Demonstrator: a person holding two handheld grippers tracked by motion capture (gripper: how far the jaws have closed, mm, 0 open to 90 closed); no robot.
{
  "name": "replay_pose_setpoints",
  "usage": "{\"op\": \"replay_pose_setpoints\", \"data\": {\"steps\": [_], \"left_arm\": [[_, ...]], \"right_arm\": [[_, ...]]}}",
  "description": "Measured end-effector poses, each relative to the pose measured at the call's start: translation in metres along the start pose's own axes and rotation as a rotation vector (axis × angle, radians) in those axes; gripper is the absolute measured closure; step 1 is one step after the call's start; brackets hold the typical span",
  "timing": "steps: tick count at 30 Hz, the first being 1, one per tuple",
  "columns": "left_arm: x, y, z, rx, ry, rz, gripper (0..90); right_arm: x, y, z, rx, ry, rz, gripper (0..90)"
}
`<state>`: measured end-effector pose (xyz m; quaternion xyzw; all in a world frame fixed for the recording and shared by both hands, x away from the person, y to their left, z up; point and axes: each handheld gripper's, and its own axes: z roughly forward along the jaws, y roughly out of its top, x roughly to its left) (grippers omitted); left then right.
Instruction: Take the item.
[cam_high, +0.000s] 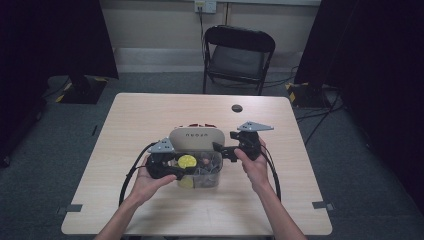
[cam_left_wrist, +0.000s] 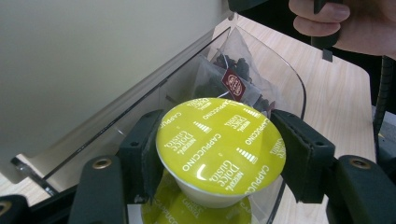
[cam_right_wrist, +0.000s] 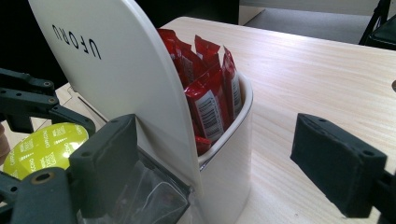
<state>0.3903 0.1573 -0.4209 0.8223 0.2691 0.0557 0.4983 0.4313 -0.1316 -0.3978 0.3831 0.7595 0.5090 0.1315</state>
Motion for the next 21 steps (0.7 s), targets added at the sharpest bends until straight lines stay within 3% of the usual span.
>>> {"op": "replay_pose_setpoints", "data": {"steps": [4, 21], "left_arm": [[0.0, 0.0, -0.002, -0.014, 0.007, -0.02, 37.9], [-0.001, 0.005, -0.015, -0.059, -0.003, -0.018, 38.0]], "right_arm": [[-0.001, 0.001, -0.001, -0.004, 0.0, 0.0, 13.8], [-0.002, 0.0, -0.001, -0.003, 0.0, 0.003, 13.9]]}}
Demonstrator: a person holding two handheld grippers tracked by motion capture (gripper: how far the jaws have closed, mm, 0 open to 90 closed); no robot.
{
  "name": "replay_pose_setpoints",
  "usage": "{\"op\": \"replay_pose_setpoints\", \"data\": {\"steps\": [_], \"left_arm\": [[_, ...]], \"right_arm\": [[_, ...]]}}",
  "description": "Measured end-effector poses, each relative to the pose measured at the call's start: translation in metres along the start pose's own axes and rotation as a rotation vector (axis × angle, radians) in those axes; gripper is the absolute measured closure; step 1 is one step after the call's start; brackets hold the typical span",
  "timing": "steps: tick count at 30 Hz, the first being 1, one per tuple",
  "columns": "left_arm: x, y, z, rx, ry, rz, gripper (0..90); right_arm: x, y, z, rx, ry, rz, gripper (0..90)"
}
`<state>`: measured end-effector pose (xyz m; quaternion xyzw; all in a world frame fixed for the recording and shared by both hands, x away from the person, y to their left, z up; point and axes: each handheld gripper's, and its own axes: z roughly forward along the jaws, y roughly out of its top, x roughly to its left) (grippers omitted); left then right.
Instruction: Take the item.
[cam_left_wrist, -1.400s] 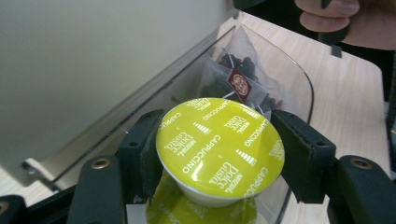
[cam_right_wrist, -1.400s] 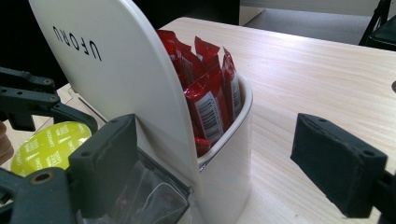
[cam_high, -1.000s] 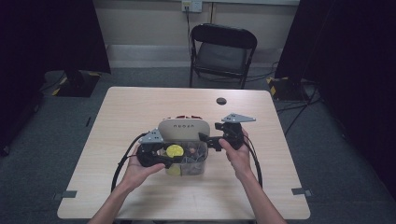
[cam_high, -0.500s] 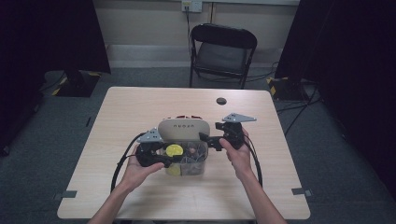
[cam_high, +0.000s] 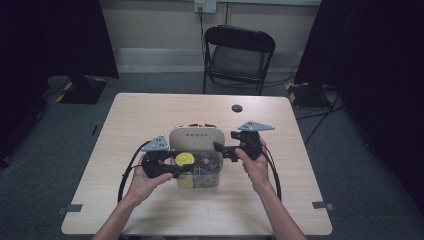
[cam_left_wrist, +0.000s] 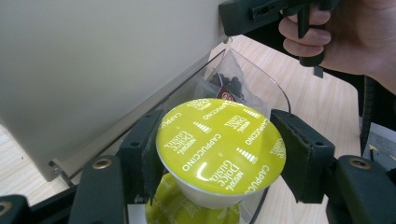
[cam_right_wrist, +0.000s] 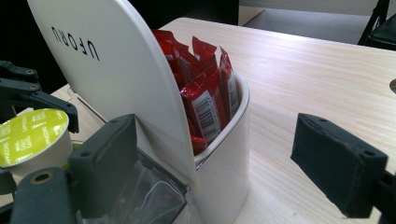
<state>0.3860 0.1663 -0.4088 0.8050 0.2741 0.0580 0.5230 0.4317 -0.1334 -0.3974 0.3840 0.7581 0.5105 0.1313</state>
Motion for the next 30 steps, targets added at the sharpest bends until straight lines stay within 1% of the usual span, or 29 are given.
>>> {"op": "replay_pose_setpoints", "data": {"steps": [4, 6, 9, 12, 14, 17, 18, 19, 21, 22, 24, 25, 27, 28, 29, 30], "left_arm": [[0.0, 0.001, -0.003, -0.009, 0.0, 0.004, 38.0], [0.0, 0.002, -0.005, -0.018, -0.003, -0.004, 38.0], [0.002, 0.002, -0.008, -0.02, -0.019, -0.009, 38.0], [0.003, 0.002, -0.01, -0.016, -0.013, -0.006, 38.0], [0.003, 0.002, -0.011, -0.027, -0.019, -0.016, 38.0], [0.003, 0.003, -0.013, -0.028, -0.016, -0.012, 38.0], [0.003, 0.003, -0.014, -0.026, -0.013, -0.015, 38.0], [0.004, 0.003, -0.016, -0.032, -0.02, -0.022, 38.0], [0.004, 0.003, -0.017, -0.027, -0.018, -0.02, 38.0], [0.004, 0.003, -0.018, -0.037, -0.02, -0.026, 38.0], [0.005, 0.003, -0.02, -0.038, -0.02, -0.021, 38.0], [0.004, 0.004, -0.021, -0.033, -0.018, -0.023, 38.0], [0.005, 0.004, -0.023, -0.039, -0.019, -0.029, 38.0], [0.006, 0.004, -0.025, -0.038, -0.017, -0.023, 38.0], [0.006, 0.003, -0.026, -0.05, -0.02, -0.033, 38.0], [0.007, 0.004, -0.029, -0.049, -0.019, -0.026, 38.0]], "right_arm": [[0.0, 0.0, 0.0, 0.0, 0.001, 0.0, 13.8], [0.0, 0.0, 0.0, 0.0, 0.001, 0.0, 13.9], [0.0, 0.0, 0.0, 0.0, 0.0, -0.001, 13.9], [0.0, 0.0, 0.0, 0.0, 0.001, 0.0, 13.8], [0.0, 0.0, 0.0, 0.0, 0.001, 0.0, 13.8], [0.0, 0.0, 0.0, -0.001, 0.002, 0.002, 13.7], [0.0, 0.0, 0.001, -0.001, 0.003, 0.002, 13.7], [0.0, 0.0, 0.001, 0.001, 0.003, 0.003, 13.7], [0.0, -0.001, 0.001, 0.004, 0.003, 0.004, 13.7], [0.001, -0.001, 0.002, 0.007, 0.004, 0.001, 13.8], [0.001, -0.001, 0.003, 0.007, 0.006, 0.004, 13.7], [0.001, -0.001, 0.003, 0.007, 0.006, 0.004, 13.7], [0.001, -0.001, 0.003, 0.007, 0.006, 0.001, 13.7], [0.001, -0.001, 0.002, 0.007, 0.005, 0.0, 13.7], [0.001, -0.001, 0.002, 0.007, 0.005, 0.0, 13.7], [0.0, -0.001, 0.002, 0.006, 0.005, 0.0, 13.8]]}}
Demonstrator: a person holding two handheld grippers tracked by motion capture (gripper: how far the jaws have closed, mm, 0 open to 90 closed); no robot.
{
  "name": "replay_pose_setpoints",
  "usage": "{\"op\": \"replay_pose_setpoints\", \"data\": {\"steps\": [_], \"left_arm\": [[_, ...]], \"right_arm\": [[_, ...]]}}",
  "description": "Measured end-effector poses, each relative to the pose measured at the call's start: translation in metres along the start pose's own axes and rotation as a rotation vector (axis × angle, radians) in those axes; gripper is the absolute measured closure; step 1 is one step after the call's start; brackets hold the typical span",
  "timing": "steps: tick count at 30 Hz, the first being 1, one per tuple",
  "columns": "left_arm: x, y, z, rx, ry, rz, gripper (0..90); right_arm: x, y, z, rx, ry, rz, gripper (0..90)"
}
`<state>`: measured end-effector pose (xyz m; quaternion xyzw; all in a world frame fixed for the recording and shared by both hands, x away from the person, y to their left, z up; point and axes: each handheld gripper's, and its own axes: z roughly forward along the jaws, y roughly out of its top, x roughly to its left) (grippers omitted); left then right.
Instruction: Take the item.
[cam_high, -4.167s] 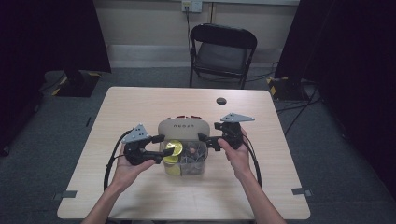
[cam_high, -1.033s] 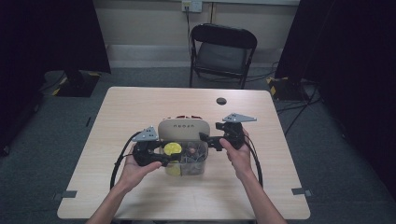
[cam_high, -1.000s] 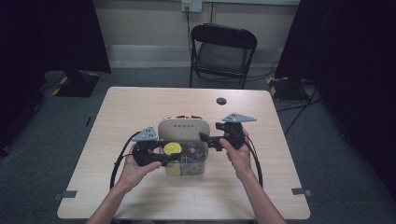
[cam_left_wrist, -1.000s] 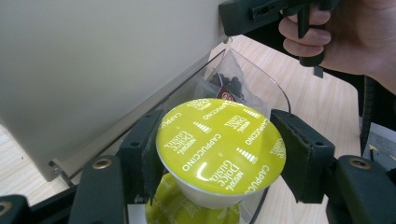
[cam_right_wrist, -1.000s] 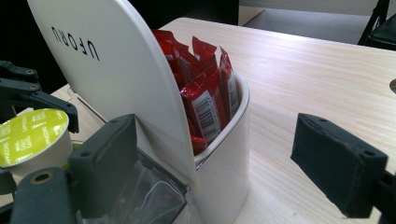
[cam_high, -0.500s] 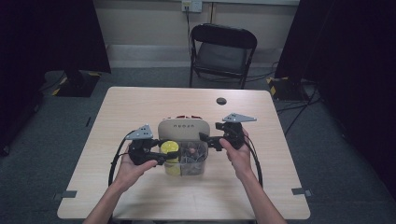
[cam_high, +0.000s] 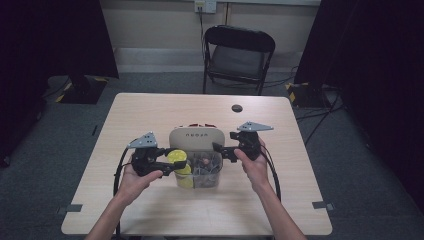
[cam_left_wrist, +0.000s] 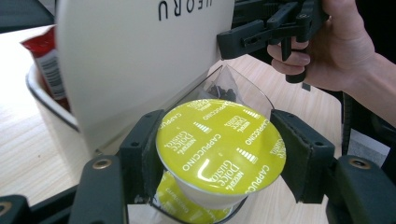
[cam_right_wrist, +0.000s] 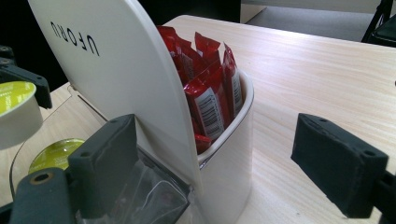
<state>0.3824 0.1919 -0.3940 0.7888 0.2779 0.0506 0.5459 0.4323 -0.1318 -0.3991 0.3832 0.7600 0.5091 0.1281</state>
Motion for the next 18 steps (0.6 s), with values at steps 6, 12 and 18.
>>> {"op": "replay_pose_setpoints", "data": {"steps": [6, 12, 18], "left_arm": [[0.004, 0.004, -0.014, -0.019, 0.006, -0.003, 38.0], [0.012, 0.005, -0.028, -0.042, 0.017, -0.008, 38.0], [0.02, 0.006, -0.04, -0.053, 0.04, -0.018, 38.0]], "right_arm": [[0.0, 0.0, 0.0, -0.001, 0.0, 0.002, 13.7], [-0.001, 0.0, 0.0, -0.002, 0.003, 0.003, 13.5], [-0.002, -0.001, 0.001, -0.003, 0.011, 0.011, 13.2]]}}
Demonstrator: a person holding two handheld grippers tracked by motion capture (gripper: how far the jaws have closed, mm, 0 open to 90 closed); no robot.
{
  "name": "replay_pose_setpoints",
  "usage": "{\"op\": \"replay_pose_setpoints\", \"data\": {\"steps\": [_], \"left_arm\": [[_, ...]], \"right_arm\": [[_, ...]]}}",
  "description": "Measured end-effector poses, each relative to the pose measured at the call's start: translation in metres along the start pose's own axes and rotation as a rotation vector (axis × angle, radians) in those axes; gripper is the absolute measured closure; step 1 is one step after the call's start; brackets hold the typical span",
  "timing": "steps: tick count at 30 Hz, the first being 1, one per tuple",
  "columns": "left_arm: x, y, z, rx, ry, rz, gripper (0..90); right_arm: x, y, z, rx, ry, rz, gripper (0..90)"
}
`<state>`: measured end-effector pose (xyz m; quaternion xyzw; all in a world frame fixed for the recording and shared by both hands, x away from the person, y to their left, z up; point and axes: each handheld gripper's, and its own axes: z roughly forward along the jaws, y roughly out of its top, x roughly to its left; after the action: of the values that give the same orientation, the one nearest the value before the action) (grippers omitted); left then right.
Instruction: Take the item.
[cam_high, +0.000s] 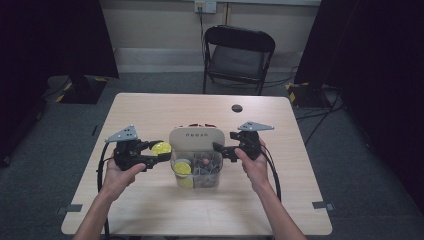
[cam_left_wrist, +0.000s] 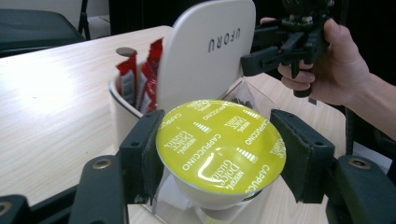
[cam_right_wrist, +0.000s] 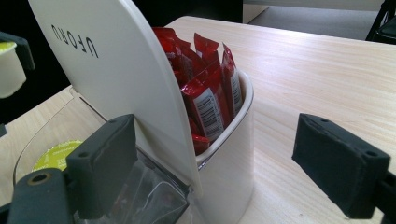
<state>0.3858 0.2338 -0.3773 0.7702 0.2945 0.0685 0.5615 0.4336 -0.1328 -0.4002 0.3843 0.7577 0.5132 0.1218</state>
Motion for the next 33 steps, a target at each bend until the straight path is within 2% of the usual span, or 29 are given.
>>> {"op": "replay_pose_setpoints", "data": {"steps": [6, 8, 12, 14, 16, 19, 25, 28, 29, 32, 33], "left_arm": [[0.009, 0.0, -0.012, -0.011, 0.014, -0.019, 38.0], [0.014, -0.002, -0.017, -0.005, 0.039, -0.012, 38.0], [0.024, -0.005, -0.027, -0.017, 0.078, -0.022, 38.0], [0.029, -0.006, -0.03, -0.007, 0.109, -0.024, 38.0], [0.034, -0.008, -0.034, -0.01, 0.12, -0.041, 38.0], [0.042, -0.013, -0.037, -0.017, 0.159, -0.057, 38.0], [0.056, -0.021, -0.037, 0.033, 0.212, -0.051, 38.0], [0.064, -0.027, -0.037, 0.052, 0.225, -0.063, 38.0], [0.068, -0.029, -0.036, 0.06, 0.231, -0.069, 38.0], [0.08, -0.038, -0.034, 0.064, 0.232, -0.136, 38.0], [0.083, -0.041, -0.032, 0.069, 0.242, -0.14, 38.0]], "right_arm": [[-0.001, 0.0, 0.0, 0.002, 0.001, -0.003, 12.9], [-0.001, 0.0, 0.0, 0.002, 0.001, -0.002, 12.6], [0.0, 0.0, 0.0, 0.003, -0.004, -0.01, 12.9], [-0.001, 0.0, 0.0, 0.003, -0.002, -0.007, 12.7], [-0.001, 0.0, 0.0, 0.005, -0.002, -0.006, 12.6], [-0.001, -0.001, 0.001, 0.008, -0.003, -0.005, 12.2], [0.001, -0.001, 0.002, 0.01, -0.001, -0.009, 12.9], [0.0, 0.0, 0.001, 0.005, -0.001, -0.011, 13.1], [0.0, 0.0, 0.001, 0.003, 0.0, -0.011, 13.1], [0.0, 0.0, 0.001, 0.001, 0.001, -0.007, 12.9], [0.0, 0.0, 0.001, 0.002, 0.001, -0.007, 12.6]]}}
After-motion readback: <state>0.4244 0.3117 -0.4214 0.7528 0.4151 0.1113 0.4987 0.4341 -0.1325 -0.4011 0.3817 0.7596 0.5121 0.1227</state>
